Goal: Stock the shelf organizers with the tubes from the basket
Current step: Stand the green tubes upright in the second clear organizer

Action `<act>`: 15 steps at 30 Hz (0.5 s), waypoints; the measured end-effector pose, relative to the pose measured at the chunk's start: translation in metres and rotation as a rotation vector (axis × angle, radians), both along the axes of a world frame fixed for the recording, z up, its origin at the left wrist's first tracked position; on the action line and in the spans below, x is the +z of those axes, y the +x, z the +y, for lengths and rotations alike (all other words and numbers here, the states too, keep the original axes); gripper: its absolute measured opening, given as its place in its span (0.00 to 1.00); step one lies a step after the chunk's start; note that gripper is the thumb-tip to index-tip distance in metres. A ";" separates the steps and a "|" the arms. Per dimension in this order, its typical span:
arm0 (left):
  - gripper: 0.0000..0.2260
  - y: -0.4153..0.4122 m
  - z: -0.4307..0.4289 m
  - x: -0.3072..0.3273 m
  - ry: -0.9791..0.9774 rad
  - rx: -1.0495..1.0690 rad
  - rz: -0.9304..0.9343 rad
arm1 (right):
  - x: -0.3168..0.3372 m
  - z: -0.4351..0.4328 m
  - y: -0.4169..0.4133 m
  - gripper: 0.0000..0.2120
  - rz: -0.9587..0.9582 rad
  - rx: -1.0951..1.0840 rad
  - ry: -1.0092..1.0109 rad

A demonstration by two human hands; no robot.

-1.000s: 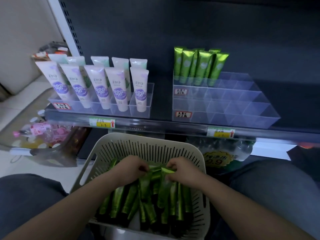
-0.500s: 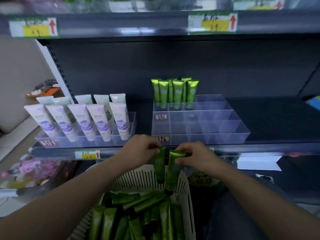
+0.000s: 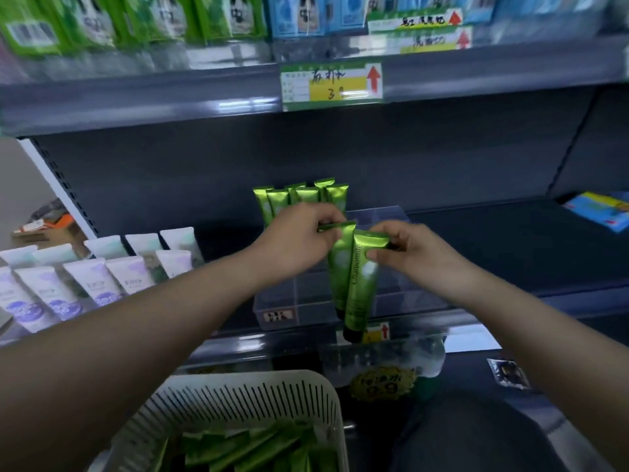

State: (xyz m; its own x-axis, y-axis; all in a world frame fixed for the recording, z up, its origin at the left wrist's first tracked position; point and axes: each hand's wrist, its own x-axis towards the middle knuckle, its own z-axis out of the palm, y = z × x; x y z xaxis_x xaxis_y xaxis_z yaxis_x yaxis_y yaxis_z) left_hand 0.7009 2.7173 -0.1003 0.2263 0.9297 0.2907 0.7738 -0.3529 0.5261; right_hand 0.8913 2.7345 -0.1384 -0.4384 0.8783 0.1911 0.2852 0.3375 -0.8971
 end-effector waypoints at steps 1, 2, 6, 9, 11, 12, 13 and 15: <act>0.05 0.005 0.007 0.004 0.015 0.002 0.003 | 0.004 0.005 0.003 0.06 0.020 -0.007 0.006; 0.05 0.009 0.015 0.008 0.035 0.001 0.016 | 0.007 0.011 0.007 0.06 0.031 -0.015 0.015; 0.05 0.024 0.047 0.020 0.121 0.016 0.062 | 0.015 0.039 0.019 0.07 0.055 -0.053 0.048; 0.05 0.031 0.069 0.022 0.166 0.015 0.092 | 0.018 0.062 0.025 0.09 0.061 -0.068 0.088; 0.06 0.036 0.083 0.023 0.199 0.017 0.104 | 0.019 0.078 0.027 0.09 0.072 -0.088 0.116; 0.06 0.037 0.091 0.023 0.220 0.023 0.113 | 0.020 0.087 0.027 0.10 0.070 -0.107 0.136; 0.07 0.038 0.099 0.024 0.240 0.031 0.120 | 0.021 0.095 0.027 0.10 0.066 -0.124 0.155; 0.08 0.038 0.114 0.025 0.267 0.047 0.131 | 0.024 0.110 0.025 0.10 0.056 -0.153 0.193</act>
